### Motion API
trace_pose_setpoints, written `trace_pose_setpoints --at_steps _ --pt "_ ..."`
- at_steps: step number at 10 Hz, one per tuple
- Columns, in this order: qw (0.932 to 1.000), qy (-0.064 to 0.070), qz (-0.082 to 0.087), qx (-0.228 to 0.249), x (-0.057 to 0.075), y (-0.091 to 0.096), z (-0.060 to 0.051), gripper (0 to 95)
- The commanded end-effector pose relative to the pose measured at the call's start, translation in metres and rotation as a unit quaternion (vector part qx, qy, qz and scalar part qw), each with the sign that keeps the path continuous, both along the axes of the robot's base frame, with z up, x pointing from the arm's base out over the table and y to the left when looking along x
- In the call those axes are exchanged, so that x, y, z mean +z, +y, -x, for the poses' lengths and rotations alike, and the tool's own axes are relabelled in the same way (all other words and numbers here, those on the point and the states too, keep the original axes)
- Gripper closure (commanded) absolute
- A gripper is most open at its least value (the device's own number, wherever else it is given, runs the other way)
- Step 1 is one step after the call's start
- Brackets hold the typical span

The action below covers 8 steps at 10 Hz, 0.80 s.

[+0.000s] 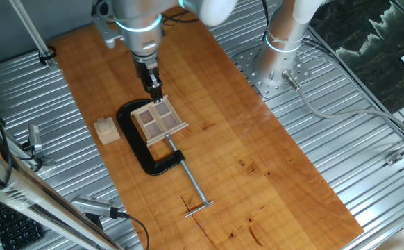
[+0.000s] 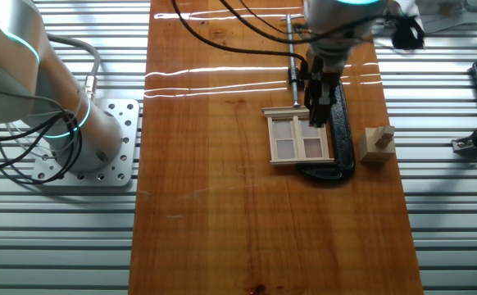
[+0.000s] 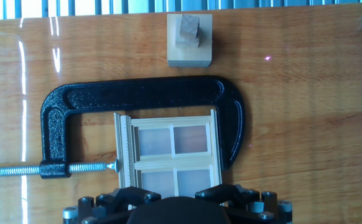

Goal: Open a sliding window

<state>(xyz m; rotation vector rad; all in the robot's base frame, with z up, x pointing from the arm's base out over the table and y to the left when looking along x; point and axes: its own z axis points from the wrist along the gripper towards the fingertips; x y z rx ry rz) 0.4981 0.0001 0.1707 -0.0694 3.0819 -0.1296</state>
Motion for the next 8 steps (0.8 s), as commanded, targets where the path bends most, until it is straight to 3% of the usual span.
trace_pose_setpoints --at_steps 1,5,8 --pt "1.0 0.001 0.002 0.006 0.0013 0.0 -0.0014 95.0" --pt "0.9997 0.02 -0.009 -0.009 0.0024 0.0003 -0.0015 95.0" --pt "0.9993 0.022 -0.014 -0.027 0.0026 0.0004 -0.0025 95.0"
